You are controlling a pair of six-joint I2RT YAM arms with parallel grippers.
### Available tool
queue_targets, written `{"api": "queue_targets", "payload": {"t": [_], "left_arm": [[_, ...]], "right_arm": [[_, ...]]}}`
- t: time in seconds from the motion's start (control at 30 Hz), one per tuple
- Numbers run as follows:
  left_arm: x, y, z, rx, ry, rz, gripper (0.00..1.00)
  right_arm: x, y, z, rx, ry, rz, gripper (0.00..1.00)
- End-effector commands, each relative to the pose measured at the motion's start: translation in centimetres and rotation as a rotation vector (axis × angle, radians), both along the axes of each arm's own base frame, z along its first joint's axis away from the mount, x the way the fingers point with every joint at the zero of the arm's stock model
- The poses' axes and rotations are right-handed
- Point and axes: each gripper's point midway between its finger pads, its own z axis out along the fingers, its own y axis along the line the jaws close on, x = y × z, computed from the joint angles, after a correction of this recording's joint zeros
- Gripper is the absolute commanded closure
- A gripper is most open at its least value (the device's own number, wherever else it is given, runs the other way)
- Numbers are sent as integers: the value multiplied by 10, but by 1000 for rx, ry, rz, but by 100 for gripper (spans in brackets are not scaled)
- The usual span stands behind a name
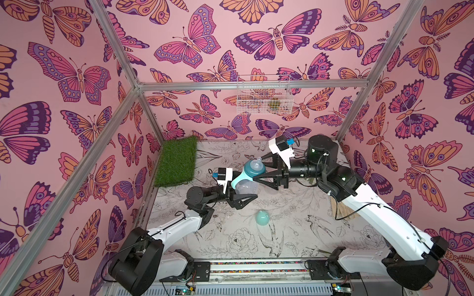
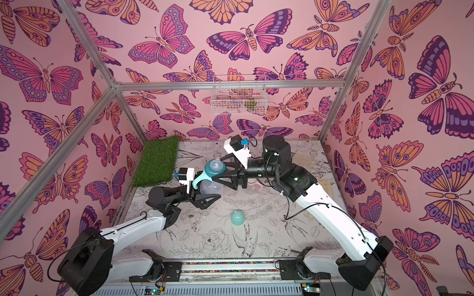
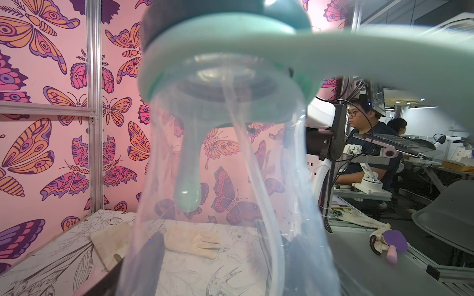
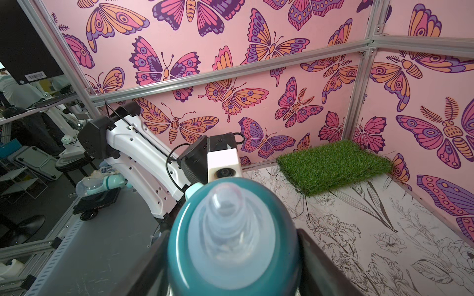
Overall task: Assemble the baby bottles
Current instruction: Screw the nipple onto the baby bottle.
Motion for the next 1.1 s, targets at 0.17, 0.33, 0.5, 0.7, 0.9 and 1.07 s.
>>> {"api": "queue_targets", "payload": {"t": [0.17, 0.33, 0.5, 0.7, 0.9, 1.07], "left_arm": [[21, 11, 11, -79, -60, 182, 100], [44, 19, 1, -47, -46, 349, 100], [61, 27, -10, 62, -59, 528, 100], [71, 39, -21, 146, -85, 696, 100], [81, 48, -31, 200, -101, 829, 100], [85, 45, -37, 244, -130, 870, 100]], "right_arm": [[30, -1, 7, 66, 106, -182, 88], [46, 0, -6, 60, 169, -337, 100], [59, 11, -17, 68, 232, -446, 100], [71, 36, -34, 41, 289, -512, 100], [80, 44, -38, 43, 320, -533, 100], [81, 49, -40, 28, 327, -526, 100]]}}
